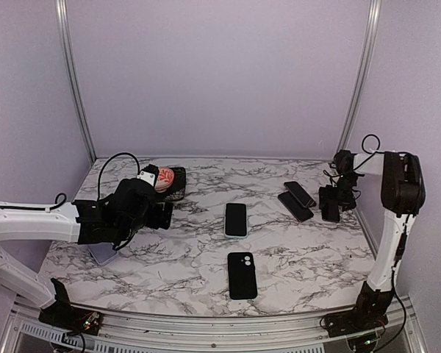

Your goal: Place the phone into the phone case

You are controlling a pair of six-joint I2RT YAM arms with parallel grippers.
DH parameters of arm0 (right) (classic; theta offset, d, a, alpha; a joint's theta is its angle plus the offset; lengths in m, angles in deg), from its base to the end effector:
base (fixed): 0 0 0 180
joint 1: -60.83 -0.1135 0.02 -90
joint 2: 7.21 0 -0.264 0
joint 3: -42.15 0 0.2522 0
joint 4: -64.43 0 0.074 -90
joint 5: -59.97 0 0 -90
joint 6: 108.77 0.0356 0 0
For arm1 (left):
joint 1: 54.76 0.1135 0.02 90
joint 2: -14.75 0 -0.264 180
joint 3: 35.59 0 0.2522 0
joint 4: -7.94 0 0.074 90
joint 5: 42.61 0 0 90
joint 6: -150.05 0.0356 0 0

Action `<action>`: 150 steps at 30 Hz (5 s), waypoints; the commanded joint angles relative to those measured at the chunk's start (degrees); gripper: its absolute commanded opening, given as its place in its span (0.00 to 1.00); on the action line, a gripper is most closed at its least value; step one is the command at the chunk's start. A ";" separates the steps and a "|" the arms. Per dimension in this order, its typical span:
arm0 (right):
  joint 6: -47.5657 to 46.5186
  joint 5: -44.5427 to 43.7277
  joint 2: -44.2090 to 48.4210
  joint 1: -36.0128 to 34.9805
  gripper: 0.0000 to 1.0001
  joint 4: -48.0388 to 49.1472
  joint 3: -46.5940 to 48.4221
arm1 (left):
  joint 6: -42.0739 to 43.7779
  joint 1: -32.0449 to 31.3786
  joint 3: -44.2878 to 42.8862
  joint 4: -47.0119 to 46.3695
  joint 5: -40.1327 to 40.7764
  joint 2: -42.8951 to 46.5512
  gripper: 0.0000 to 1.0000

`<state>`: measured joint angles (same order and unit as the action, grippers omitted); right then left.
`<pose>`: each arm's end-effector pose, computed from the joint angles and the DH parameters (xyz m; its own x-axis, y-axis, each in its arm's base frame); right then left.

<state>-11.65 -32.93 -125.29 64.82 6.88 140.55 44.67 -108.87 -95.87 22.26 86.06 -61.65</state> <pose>0.4048 -0.0300 0.1546 -0.9554 0.1907 -0.2254 0.2006 0.9794 -0.0216 0.1868 -0.2203 0.2485 -0.3704 0.1586 -0.9152 0.2266 0.9710 0.0766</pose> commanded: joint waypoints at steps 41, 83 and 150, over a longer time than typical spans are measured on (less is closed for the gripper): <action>5.04 -6.26 21.92 -12.51 0.36 7.15 -6.49 | 14.80 -5.01 -6.23 7.01 -22.36 -9.67 0.87; 29.05 -19.97 41.82 -62.43 0.19 20.08 -32.55 | 7.79 -6.11 -9.96 -11.70 -33.81 -18.96 0.49; 52.70 -23.08 25.05 -81.60 0.03 18.65 -41.09 | -5.78 -0.39 -1.57 -4.43 -17.23 -11.82 0.82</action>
<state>36.04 -60.27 -99.37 -14.98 30.20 101.43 38.23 -109.55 -97.18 16.16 67.59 -72.98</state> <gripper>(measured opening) 0.713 0.819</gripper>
